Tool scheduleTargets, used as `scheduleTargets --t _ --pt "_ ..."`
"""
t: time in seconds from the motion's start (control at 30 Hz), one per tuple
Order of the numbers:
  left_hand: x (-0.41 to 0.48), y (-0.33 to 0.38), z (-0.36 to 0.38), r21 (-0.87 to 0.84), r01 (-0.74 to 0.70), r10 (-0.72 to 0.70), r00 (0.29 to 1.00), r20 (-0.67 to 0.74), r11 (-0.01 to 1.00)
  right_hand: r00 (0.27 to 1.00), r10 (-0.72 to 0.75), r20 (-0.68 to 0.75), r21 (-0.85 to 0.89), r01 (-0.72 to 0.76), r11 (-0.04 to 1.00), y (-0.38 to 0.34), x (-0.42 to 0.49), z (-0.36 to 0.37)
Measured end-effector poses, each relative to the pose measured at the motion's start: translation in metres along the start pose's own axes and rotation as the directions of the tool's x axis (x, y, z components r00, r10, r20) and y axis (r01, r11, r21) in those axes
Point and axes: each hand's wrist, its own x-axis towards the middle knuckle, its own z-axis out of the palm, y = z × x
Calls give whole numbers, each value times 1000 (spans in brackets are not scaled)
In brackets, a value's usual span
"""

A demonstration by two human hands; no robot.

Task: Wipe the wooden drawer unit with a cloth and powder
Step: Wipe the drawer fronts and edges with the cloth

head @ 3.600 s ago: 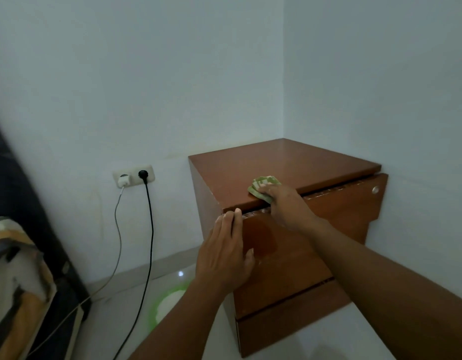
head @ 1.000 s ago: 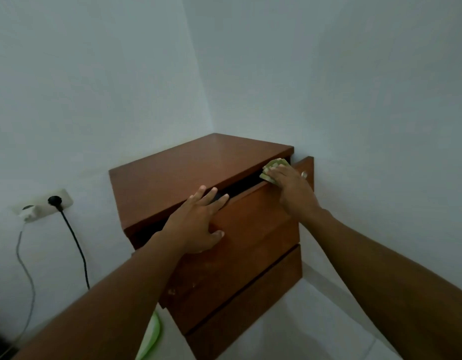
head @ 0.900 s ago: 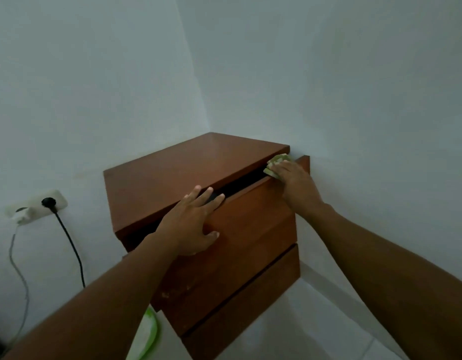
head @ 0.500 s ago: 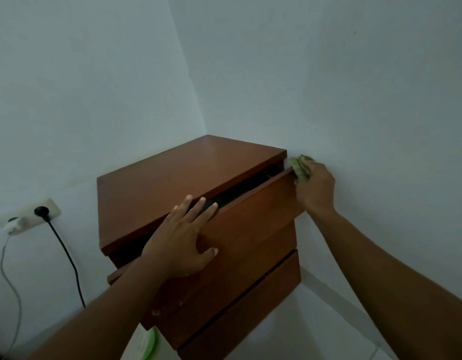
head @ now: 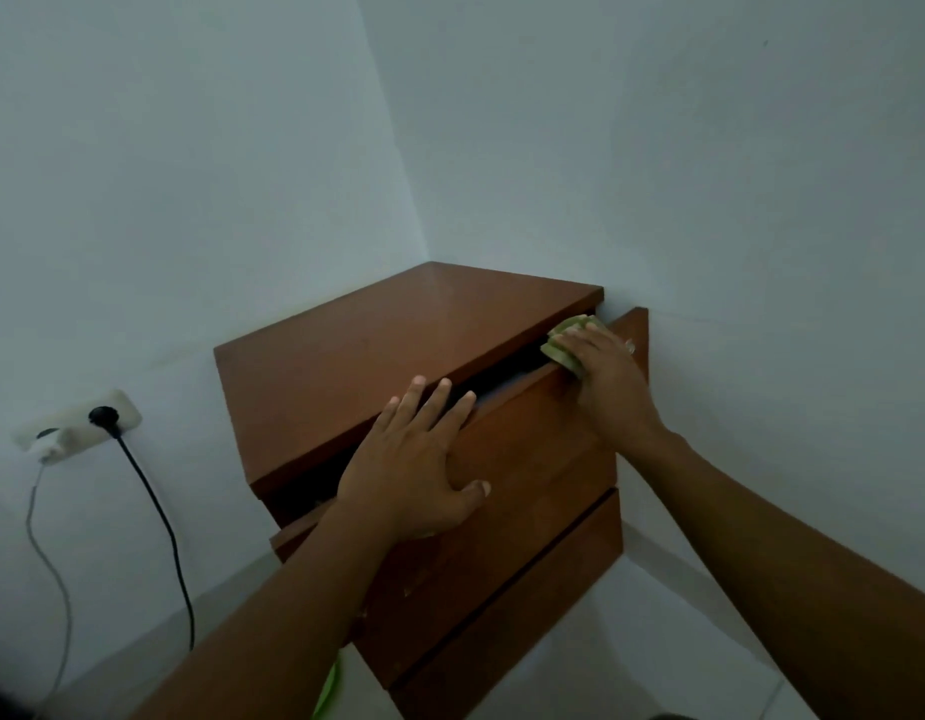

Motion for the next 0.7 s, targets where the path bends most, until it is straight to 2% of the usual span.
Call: scheduleTargets --t 0.1,0.2,0.27,0.33,0.43,0.5,0.6,0.7 --pt "-2 0 0 -6 8 -8 1000 3 1000 987 159 -34 256 -145 956 -14 9 -9" --pt "-1 1 -1 -55 11 -11 1000 -6 998 950 289 -121 292 -244 925 -46 3 -25" --pt "-4 0 -2 -168 19 -24 999 -25 986 967 209 -145 282 -162 946 -75 -11 -34" --pt "-10 -12 -6 -266 43 -66 995 -78 963 993 72 -92 271 -44 961 -99 -27 -34" --pt "-32 -60 -9 -176 137 -156 982 -104 975 994 -63 87 117 53 992 -114 -49 -19" --pt "-51 -87 -9 -137 258 -268 962 -53 956 989 -73 127 14 71 997 -114 -55 -12" --pt "-65 -91 -7 -129 340 -344 939 -10 931 987 -52 150 60 44 997 -134 -43 -14" --pt "-63 -87 -7 -126 320 -323 947 -2 939 987 -147 57 125 140 982 -171 -30 -16"
